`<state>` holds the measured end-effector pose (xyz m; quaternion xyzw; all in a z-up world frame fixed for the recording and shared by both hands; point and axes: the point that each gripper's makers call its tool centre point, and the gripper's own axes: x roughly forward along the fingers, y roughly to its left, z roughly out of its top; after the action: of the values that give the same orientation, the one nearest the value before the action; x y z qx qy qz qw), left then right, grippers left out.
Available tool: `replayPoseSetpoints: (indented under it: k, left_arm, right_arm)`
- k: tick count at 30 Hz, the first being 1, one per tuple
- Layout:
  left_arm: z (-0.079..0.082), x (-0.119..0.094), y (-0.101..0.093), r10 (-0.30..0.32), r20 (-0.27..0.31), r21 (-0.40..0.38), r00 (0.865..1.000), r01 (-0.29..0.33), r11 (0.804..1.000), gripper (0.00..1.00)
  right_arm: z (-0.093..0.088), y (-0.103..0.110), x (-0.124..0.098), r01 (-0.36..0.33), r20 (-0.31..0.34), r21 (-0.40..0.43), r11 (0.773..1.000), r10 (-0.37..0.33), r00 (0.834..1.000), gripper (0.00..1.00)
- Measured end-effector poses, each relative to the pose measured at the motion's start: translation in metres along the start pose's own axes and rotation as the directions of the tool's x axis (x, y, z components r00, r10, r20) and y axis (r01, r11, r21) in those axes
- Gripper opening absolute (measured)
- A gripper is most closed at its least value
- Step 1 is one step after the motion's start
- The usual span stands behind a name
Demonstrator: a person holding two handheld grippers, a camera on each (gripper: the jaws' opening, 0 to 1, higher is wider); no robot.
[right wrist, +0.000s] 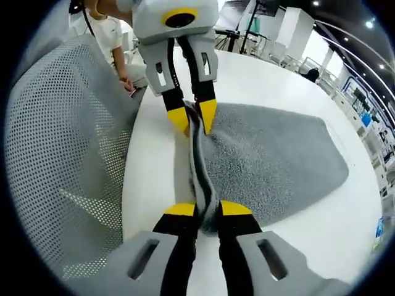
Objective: Fold the towel on the table until its edges align and the towel forms a compact rectangular stack.
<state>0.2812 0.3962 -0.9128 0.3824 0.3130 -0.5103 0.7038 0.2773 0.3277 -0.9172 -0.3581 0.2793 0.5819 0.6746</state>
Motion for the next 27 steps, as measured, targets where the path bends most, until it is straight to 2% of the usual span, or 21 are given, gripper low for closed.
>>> replayPoseSetpoints:
  k: [3,6,8,10,11,14,17,27]
  left_arm:
    - [0.0,0.0,0.0,0.007,-0.013,0.019,1.0,-0.007,1.0,0.08]
    - [0.0,0.001,0.001,0.007,-0.025,0.011,1.0,-0.007,1.0,0.07]
    - [-0.001,0.0,0.001,0.007,-0.017,0.009,1.0,-0.007,1.0,0.06]
    - [-0.001,-0.002,0.0,-0.002,-0.003,-0.046,1.0,0.002,0.999,0.06]
    - [-0.001,-0.002,0.001,-0.002,-0.003,-0.046,1.0,0.002,0.999,0.06]
    - [0.001,-0.003,0.0,0.0,-0.018,-0.022,1.0,-0.001,1.0,0.06]
    - [0.003,-0.004,-0.006,-0.004,-0.04,0.023,0.999,0.005,1.0,0.06]
    - [0.02,-0.025,-0.023,-0.024,-0.013,0.04,1.0,0.024,0.999,0.06]
  right_arm:
    - [0.0,-0.001,0.0,0.007,-0.001,0.018,1.0,-0.007,1.0,0.1]
    - [0.001,-0.002,-0.001,0.009,0.002,0.08,0.997,-0.009,1.0,0.1]
    - [0.002,-0.003,-0.002,-0.001,0.004,0.087,0.996,0.001,1.0,0.09]
    - [0.002,-0.003,-0.002,-0.012,0.007,0.115,0.993,0.011,1.0,0.09]
    - [0.002,-0.003,-0.003,-0.014,0.006,0.11,0.994,0.013,1.0,0.09]
    - [0.004,0.001,-0.006,-0.011,-0.04,-0.035,0.999,0.01,0.999,0.09]
    - [0.005,0.005,-0.008,-0.028,-0.043,-0.029,0.999,0.026,0.999,0.08]
    - [0.011,0.02,-0.036,-0.067,-0.009,0.033,0.997,0.067,0.998,0.08]
